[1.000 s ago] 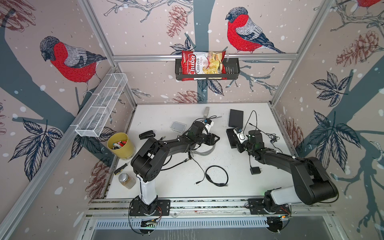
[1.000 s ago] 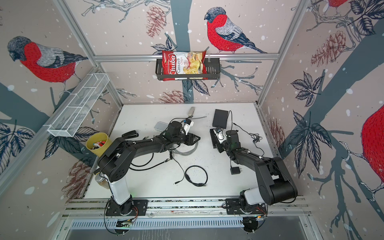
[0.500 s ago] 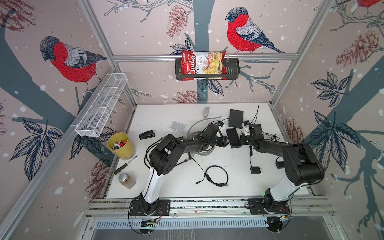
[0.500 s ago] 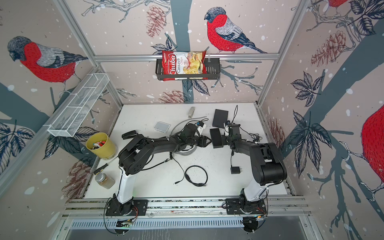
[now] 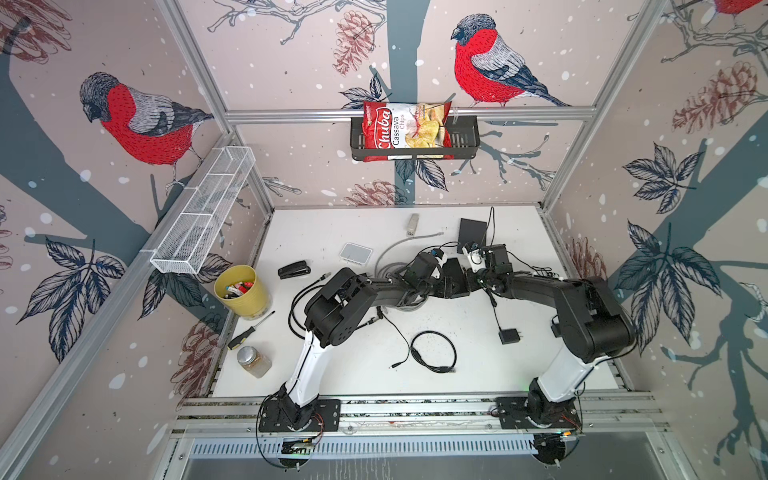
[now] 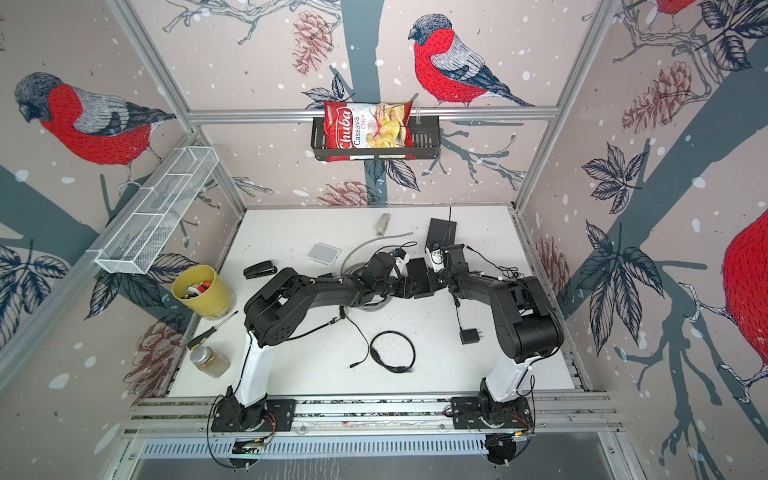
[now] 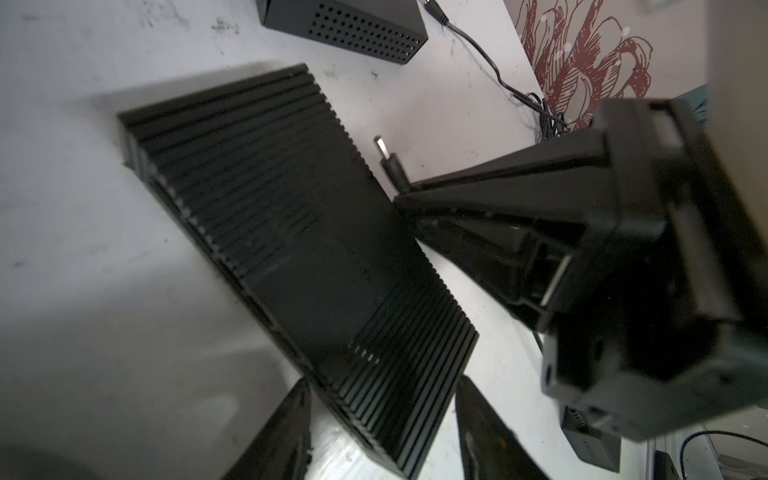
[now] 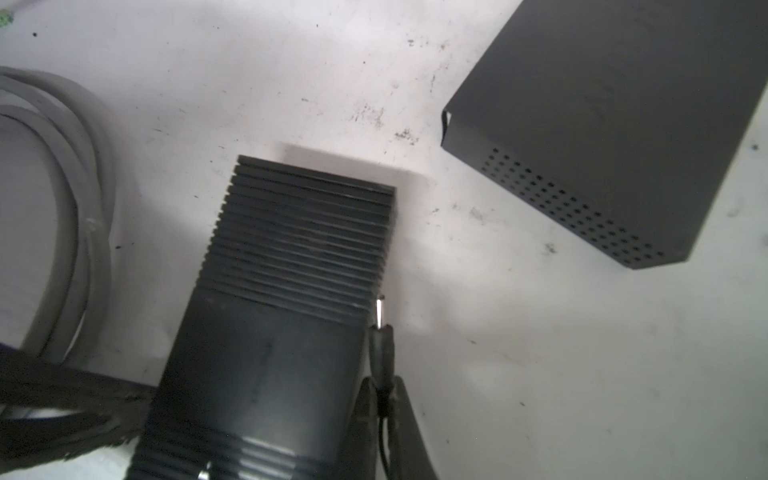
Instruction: Insert the plug into the switch port
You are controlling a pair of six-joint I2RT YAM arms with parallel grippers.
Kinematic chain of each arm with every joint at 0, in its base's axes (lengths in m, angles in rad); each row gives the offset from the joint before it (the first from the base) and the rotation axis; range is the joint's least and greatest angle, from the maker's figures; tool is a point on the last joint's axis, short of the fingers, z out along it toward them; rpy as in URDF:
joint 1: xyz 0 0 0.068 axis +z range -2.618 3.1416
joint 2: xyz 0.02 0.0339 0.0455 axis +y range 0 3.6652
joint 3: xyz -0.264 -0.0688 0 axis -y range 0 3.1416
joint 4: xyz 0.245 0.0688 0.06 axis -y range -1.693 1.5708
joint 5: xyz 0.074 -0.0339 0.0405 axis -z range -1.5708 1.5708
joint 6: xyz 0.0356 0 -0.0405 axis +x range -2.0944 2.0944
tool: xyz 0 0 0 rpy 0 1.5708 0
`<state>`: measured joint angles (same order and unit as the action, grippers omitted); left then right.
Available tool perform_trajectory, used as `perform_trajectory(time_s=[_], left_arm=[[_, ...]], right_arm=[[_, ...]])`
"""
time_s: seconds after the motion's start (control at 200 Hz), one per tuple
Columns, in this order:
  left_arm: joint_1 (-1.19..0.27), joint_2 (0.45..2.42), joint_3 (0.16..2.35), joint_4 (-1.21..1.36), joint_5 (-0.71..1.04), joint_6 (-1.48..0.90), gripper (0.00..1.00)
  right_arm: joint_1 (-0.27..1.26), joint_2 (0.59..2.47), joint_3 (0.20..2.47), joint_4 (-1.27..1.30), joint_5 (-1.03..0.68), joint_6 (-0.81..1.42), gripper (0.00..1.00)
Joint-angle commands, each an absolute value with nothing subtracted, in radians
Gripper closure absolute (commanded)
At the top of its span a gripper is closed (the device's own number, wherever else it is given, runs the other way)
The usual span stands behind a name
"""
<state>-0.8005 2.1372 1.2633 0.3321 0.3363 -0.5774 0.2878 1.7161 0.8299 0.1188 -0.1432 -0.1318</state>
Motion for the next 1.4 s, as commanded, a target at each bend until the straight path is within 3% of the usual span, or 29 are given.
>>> perform_trajectory(time_s=[0.0,0.165,0.42,0.56,0.896,1.396], left_arm=[[-0.804,2.108,1.237,0.390,0.321,-0.600,0.45],[-0.804,2.056,1.200,0.388,0.290,-0.606,0.45],[-0.748,1.931,1.248,0.209,0.013,-0.415,0.44],[-0.666,1.996,1.356,0.183,0.125,-0.278,0.41],[-0.664,2.222,1.663,0.074,0.207,-0.123,0.35],[-0.687,2.356,1.750,0.081,0.267,-0.106,0.29]], right_arm=[[0.265,1.681,0.813,0.120,-0.176,-0.126,0.98],[0.255,1.639,0.820,0.057,-0.160,-0.061,0.98],[0.284,1.503,0.772,-0.088,-0.254,0.083,0.96],[0.305,1.450,0.729,-0.134,-0.284,0.095,0.95],[0.389,1.422,0.761,-0.316,-0.291,0.092,0.94],[0.411,1.501,0.712,-0.280,-0.274,0.181,0.94]])
